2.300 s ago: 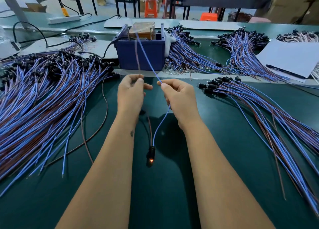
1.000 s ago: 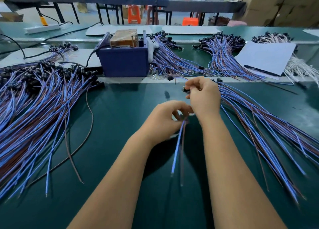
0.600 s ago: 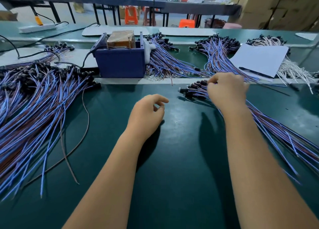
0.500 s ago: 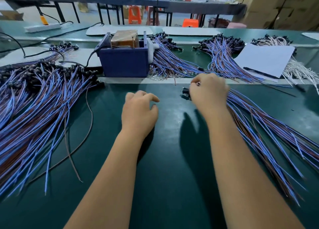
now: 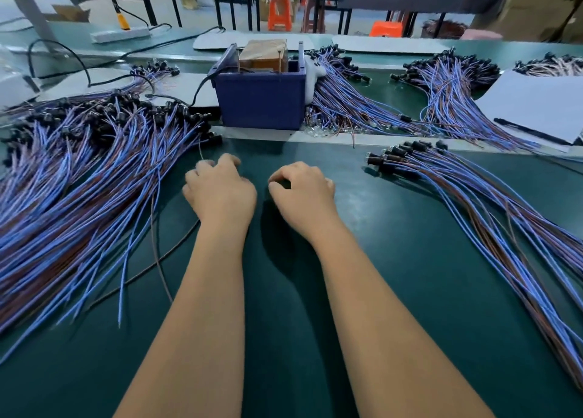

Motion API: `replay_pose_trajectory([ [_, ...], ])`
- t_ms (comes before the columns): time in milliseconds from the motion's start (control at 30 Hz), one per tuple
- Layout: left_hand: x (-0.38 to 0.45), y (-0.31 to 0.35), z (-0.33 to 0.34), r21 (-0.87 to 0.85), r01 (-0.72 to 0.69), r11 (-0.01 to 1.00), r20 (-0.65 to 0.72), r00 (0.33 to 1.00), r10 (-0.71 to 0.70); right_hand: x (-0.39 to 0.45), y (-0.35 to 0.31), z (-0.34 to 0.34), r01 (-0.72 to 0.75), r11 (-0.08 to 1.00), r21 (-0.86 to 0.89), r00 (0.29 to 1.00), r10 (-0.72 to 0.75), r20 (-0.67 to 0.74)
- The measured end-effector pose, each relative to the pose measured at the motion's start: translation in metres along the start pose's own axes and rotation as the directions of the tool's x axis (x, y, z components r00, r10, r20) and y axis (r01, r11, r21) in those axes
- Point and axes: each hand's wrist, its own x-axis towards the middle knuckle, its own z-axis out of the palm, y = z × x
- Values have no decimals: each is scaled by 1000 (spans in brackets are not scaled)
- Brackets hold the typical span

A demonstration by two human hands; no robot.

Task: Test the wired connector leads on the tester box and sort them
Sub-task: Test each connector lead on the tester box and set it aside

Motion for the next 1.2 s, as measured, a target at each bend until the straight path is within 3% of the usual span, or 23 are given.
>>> replay_pose_trajectory([
  [133,0,-4,-2,-131,-20,991,-91,996,8,-4,1,-1,11,999,41,1000,-11,-6],
  [400,8,-15,-2,-32,73,997,-114,991,-76,-7,2,-1,16,995,100,1000,-15,-8],
  [567,8,-12,3,-75,-37,996,-2,999,37,-7,2,-1,3,994,113,1000,-2,-2],
  [633,5,-4,5,-79,-144,986,10,989,146,-6,0,-2,-11,990,139,1000,14,-14],
  [733,-6,12,8,-188,-318,929,16,945,327,-6,-2,-6,-61,957,283,990,95,-107],
  [800,-12,19,9,-284,-349,893,51,924,378,-7,-1,-9,-89,942,324,965,162,-207],
  [867,-14,20,10,-372,-312,874,95,924,370,-7,4,-12,-109,952,285,948,186,-260],
  [967,-14,19,9,-435,-267,860,100,935,341,-6,11,-17,-120,986,111,966,142,-215],
  [1100,-14,20,8,-399,-282,872,-25,954,298,-6,12,-13,3,985,-173,1000,0,20],
  [1200,-12,19,9,-421,-261,869,-98,965,243,-6,12,-10,11,955,-297,999,-21,-30],
])
